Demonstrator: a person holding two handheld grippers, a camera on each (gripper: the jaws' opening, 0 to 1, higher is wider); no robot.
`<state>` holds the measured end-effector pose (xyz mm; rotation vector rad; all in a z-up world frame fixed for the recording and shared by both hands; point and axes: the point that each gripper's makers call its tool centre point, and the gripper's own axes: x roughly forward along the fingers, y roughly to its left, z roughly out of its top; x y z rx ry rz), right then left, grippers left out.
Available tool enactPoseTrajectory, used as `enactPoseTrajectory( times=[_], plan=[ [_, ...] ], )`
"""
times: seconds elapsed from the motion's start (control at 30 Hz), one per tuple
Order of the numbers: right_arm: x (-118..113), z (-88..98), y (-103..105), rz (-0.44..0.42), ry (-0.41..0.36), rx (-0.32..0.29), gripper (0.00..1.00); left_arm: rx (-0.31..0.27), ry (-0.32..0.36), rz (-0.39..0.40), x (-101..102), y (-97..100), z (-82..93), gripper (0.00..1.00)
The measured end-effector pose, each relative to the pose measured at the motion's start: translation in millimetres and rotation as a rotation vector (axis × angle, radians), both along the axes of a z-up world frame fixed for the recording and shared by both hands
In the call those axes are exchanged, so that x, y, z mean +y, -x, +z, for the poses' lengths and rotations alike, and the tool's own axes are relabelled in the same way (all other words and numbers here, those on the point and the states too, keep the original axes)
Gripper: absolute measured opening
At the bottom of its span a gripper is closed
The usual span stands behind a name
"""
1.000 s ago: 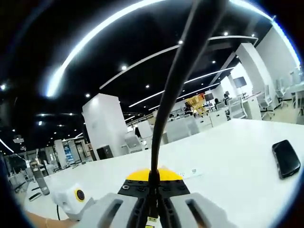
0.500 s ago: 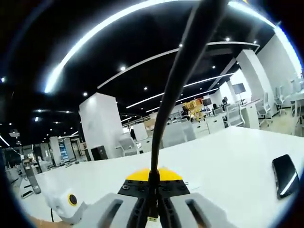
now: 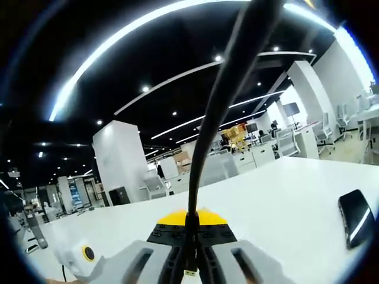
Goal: Find the data cable on the table. Grasp the USB connector end of the cable and insert it into the USB port on the table
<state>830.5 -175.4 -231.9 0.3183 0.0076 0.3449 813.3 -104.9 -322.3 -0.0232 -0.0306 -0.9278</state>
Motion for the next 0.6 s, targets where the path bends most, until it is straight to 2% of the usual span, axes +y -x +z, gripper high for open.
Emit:
enactPoseTrajectory(
  times=[0.13,0.23,0.33,0.4,0.6],
  plan=[
    [-0.2,-2.1,-6.5,-0.004,0.013,0.001,0.05,-0.006,0.002,0.000,0.1,-2.2,0.8,0.57],
    [2.3,-3.9,-15.5,-0.007,-0.005,0.016,0.05,-0.006,0.002,0.014,-0.2,-7.5,1.0,0.57],
    [6.0,-7.0,-28.2,-0.012,0.049,0.021,0.05,-0.011,0.001,0.011,-3.4,-13.8,1.4,0.57],
    [6.9,-10.2,-35.2,-0.020,0.050,0.039,0.05,-0.008,0.006,0.015,-2.5,-19.0,1.8,0.57],
    [13.6,-7.0,-49.5,-0.009,0.064,0.021,0.05,-0.013,0.010,0.009,-6.7,-27.8,3.2,0.57]
  ],
)
